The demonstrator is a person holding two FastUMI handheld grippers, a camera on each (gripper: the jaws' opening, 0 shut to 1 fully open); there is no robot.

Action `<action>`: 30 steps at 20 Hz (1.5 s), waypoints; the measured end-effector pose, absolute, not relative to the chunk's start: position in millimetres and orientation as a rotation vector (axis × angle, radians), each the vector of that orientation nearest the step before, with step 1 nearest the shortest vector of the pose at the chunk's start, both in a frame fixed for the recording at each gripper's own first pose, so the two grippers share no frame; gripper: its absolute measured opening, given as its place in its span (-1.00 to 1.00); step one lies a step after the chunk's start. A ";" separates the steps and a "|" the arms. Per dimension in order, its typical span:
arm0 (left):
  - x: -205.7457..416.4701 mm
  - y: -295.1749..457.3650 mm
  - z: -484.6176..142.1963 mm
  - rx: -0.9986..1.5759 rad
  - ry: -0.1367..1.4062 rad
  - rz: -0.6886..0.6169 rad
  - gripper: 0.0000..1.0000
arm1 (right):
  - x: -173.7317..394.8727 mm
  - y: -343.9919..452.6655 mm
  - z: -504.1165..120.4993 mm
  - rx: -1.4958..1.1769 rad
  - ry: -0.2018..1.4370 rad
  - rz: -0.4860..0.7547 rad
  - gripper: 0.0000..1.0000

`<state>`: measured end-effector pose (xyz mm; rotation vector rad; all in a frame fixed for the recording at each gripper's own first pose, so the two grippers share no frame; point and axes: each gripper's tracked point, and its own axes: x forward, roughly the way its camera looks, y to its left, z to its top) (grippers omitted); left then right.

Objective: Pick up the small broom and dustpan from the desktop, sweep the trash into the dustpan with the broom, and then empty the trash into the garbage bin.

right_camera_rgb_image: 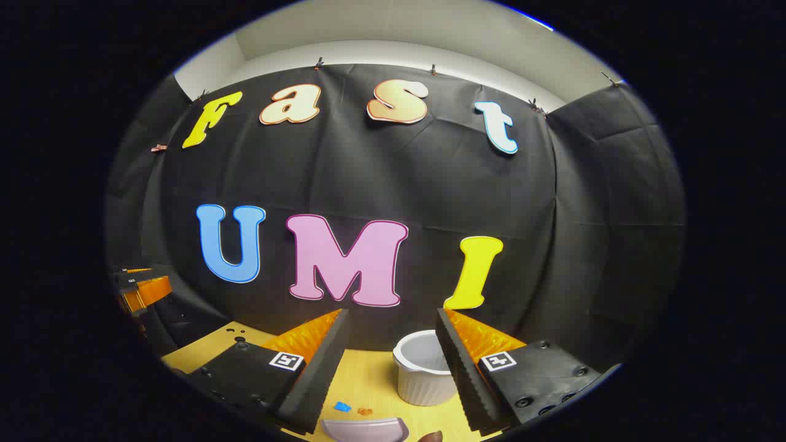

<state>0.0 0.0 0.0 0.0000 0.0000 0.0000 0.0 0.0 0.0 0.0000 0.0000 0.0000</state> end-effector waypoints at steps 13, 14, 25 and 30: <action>3.9 -2.1 -5.2 -0.033 -0.006 -0.009 0.89 | -3.8 3.2 -5.5 0.002 0.015 0.016 0.77; 3.8 -1.2 -7.2 -0.034 -0.007 -0.003 0.89 | -4.9 4.3 -6.9 -0.003 0.018 0.019 0.77; -6.3 9.4 -45.0 0.041 0.062 0.012 0.89 | -47.9 27.4 -141.3 -0.035 0.391 0.203 0.78; -14.5 13.0 -71.9 0.068 0.115 0.022 0.90 | -95.9 10.2 -261.5 0.004 0.709 0.224 0.80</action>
